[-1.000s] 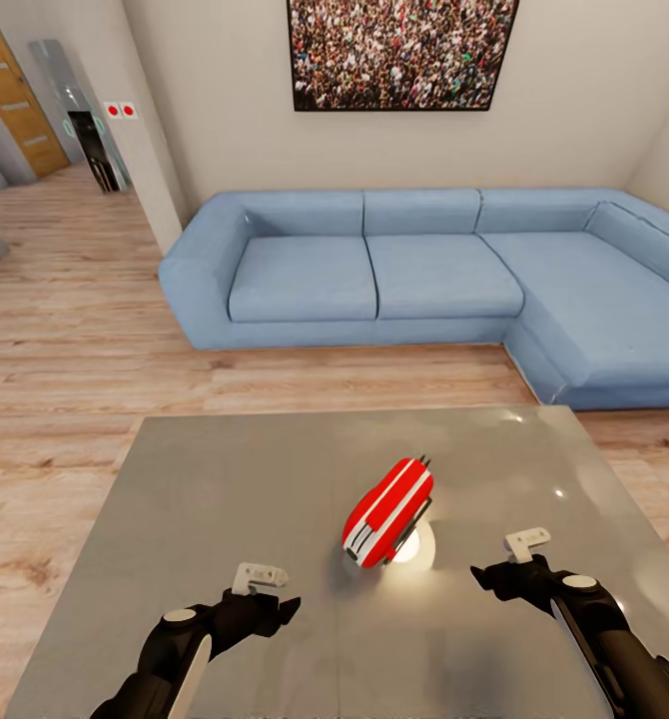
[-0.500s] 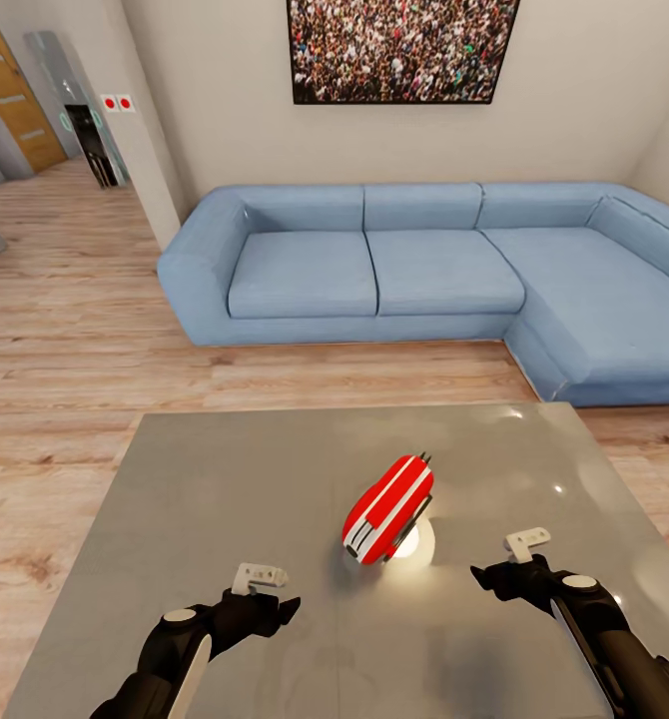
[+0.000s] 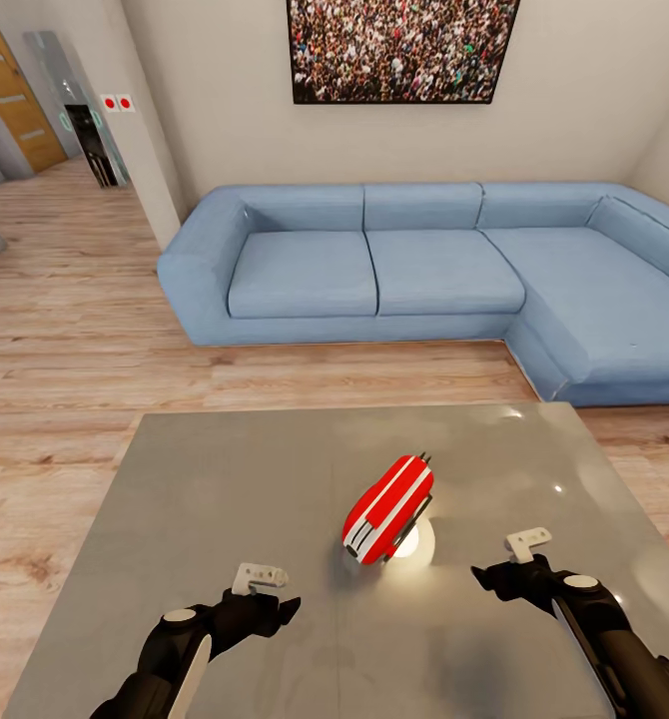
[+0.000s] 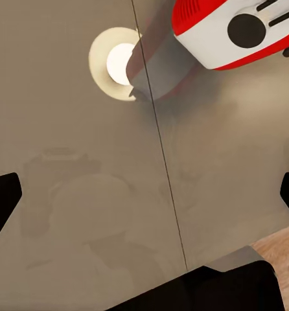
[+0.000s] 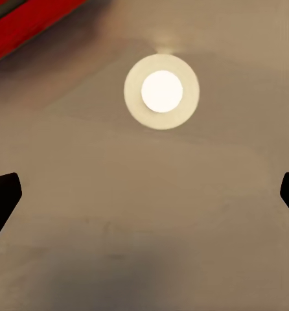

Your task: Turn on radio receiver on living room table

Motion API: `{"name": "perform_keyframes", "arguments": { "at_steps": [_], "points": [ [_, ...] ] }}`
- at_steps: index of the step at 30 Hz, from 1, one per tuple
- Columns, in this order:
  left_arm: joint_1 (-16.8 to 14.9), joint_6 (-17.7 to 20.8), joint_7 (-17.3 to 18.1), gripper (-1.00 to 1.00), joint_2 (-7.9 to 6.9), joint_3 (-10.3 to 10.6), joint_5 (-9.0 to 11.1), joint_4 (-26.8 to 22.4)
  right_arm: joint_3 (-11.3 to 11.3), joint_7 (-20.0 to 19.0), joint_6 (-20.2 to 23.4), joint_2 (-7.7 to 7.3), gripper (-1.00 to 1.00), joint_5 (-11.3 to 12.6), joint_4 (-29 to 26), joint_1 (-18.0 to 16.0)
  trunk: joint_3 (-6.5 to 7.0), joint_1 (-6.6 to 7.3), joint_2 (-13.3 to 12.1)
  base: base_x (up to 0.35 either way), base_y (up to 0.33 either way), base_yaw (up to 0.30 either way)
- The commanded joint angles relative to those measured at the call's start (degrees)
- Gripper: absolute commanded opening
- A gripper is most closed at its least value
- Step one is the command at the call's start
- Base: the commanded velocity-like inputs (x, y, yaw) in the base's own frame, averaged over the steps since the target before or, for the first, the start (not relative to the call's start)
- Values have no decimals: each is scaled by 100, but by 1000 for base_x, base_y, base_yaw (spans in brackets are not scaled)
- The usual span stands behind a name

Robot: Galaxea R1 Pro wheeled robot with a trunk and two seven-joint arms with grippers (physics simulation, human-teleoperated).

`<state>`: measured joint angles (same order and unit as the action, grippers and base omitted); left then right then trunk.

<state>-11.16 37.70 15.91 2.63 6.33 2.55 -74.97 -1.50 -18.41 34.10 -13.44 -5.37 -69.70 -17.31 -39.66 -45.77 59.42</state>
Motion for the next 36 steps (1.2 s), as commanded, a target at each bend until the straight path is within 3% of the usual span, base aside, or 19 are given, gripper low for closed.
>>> {"name": "perform_keyframes", "arguments": {
  "at_steps": [1, 24, 29, 32, 36],
  "points": [
    [0, 0, 0, 100, 0, 0, 2, 0, 0, -2, 0, -7, 100, -1, 0, 0, 0, 0, 0, 0, 0, 0],
    [0, 0, 0, 100, -8, 0, 1, -16, -2, 15, 140, -11, 100, -24, -29, -5, 0, 0, 0, 0, 0, 0],
    [-1, 0, 0, 100, -8, 0, 5, -17, -14, 18, 865, -50, 100, -36, -430, -205, 0, 0, 0, 0, 0, 0],
    [-1, 0, 0, 100, -8, 0, 8, -17, -16, 31, 1718, -47, 100, -28, -812, -548, 0, 0, 0, 0, 0, 0],
    [-1, 0, 0, 100, -8, 0, 9, -18, -17, 37, 2324, -40, 100, -13, -969, -934, 0, 0, 0, 0, 0, 0]
  ]
}}
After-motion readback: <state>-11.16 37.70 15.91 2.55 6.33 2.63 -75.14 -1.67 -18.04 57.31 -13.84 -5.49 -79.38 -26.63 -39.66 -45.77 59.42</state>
